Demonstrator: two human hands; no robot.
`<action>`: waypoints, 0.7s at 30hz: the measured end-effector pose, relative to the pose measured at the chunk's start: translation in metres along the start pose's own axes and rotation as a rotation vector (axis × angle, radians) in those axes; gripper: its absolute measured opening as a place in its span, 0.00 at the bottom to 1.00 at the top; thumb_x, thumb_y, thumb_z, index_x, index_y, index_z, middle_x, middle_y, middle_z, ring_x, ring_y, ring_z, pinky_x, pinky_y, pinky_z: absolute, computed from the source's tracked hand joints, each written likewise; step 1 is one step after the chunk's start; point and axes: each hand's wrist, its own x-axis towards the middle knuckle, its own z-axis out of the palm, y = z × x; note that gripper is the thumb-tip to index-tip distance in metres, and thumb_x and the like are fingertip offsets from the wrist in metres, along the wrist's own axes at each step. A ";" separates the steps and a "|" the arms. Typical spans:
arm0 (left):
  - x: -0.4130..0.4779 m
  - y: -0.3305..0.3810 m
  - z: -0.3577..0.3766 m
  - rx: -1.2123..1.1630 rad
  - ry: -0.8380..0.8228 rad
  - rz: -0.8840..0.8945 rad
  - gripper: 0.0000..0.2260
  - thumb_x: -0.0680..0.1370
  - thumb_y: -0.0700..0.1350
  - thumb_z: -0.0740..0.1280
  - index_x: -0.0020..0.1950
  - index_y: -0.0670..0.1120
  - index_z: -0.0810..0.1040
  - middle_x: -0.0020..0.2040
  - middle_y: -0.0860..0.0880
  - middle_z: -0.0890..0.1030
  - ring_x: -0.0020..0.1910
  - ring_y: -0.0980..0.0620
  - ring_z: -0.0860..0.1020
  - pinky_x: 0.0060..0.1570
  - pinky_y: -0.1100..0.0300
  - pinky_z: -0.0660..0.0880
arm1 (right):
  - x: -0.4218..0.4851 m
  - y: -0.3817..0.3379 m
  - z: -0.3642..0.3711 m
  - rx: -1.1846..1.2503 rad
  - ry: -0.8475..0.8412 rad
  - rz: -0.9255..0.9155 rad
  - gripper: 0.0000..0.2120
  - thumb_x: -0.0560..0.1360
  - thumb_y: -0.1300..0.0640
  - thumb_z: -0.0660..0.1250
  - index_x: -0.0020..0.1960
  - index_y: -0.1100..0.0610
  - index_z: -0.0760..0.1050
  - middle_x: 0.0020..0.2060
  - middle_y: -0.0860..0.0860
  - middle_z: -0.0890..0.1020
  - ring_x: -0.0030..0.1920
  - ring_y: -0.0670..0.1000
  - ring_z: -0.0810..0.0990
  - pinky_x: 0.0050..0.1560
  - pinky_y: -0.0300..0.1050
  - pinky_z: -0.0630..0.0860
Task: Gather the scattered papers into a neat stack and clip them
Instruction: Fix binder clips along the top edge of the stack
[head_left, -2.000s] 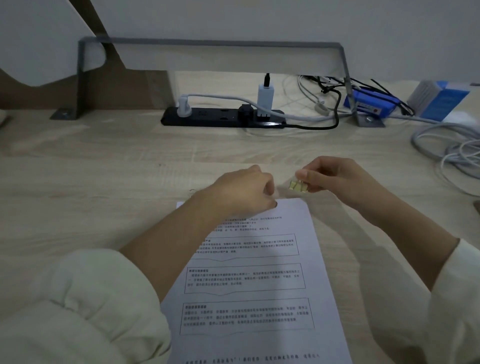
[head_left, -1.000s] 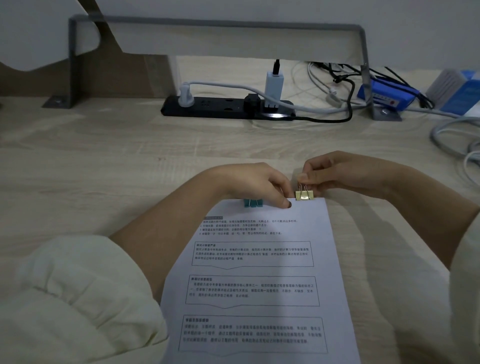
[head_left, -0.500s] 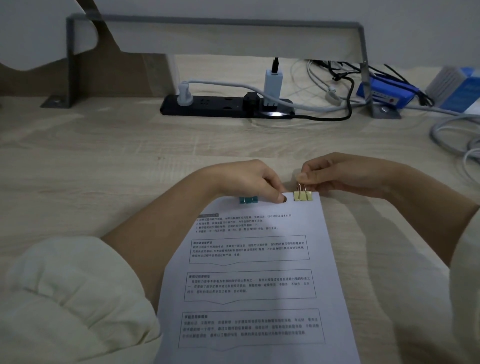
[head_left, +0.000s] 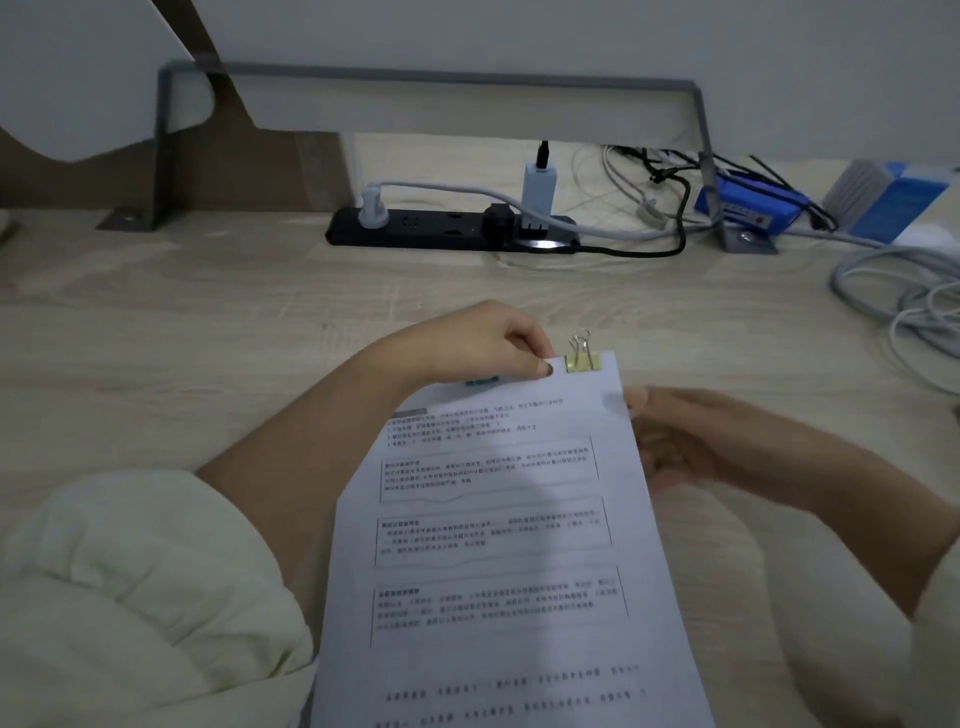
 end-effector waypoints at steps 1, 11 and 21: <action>-0.002 0.001 -0.003 -0.008 0.065 0.015 0.05 0.76 0.45 0.66 0.50 0.48 0.79 0.41 0.56 0.78 0.39 0.60 0.75 0.32 0.78 0.68 | -0.012 0.006 0.010 0.001 -0.032 0.007 0.18 0.75 0.46 0.58 0.58 0.52 0.78 0.52 0.57 0.84 0.49 0.53 0.82 0.46 0.42 0.79; -0.067 -0.020 -0.015 0.185 0.690 0.075 0.16 0.78 0.42 0.61 0.66 0.46 0.70 0.66 0.47 0.70 0.66 0.49 0.67 0.64 0.57 0.64 | -0.013 0.017 0.093 0.375 0.253 -0.138 0.15 0.75 0.68 0.60 0.60 0.59 0.75 0.50 0.58 0.84 0.45 0.57 0.85 0.45 0.51 0.82; -0.178 -0.129 0.051 0.521 0.673 -0.500 0.31 0.76 0.64 0.38 0.74 0.53 0.62 0.75 0.44 0.62 0.75 0.45 0.60 0.71 0.38 0.51 | 0.075 -0.018 0.199 0.051 0.315 -0.385 0.21 0.75 0.69 0.60 0.65 0.57 0.65 0.63 0.53 0.74 0.58 0.51 0.76 0.55 0.46 0.77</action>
